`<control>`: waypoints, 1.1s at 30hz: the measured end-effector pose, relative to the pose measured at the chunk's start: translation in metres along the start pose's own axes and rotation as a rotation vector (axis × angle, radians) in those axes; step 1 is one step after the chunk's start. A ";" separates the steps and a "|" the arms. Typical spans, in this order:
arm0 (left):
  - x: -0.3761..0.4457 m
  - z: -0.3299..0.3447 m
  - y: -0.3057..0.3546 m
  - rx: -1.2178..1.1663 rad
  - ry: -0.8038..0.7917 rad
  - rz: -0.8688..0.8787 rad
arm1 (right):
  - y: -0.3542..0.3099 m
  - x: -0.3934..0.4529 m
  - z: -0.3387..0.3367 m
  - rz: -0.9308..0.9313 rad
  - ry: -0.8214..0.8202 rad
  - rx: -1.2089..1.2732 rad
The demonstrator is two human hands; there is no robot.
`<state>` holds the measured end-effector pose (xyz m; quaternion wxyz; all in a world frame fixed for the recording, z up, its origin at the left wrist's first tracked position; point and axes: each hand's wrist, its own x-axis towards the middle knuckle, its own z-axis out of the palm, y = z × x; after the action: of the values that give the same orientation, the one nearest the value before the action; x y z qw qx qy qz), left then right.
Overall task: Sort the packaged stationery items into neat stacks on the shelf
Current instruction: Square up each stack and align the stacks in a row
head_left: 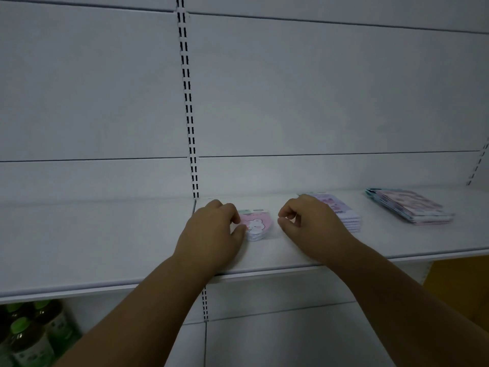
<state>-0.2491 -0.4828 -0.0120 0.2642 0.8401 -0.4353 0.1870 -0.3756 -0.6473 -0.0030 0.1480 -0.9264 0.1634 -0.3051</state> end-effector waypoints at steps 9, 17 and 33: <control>0.016 0.018 0.107 -0.145 0.025 0.264 | 0.058 -0.004 -0.097 0.047 0.212 -0.084; 0.053 0.084 0.242 -0.259 -0.051 0.308 | 0.195 -0.008 -0.168 0.217 0.171 -0.071; 0.135 0.197 0.328 -0.211 -0.266 -0.356 | 0.327 0.030 -0.152 0.441 -0.161 0.070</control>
<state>-0.4306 -0.8455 -0.0016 0.3195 0.8886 -0.3283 -0.0210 -0.5152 -0.9811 0.0072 0.2559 -0.8840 0.3387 -0.1960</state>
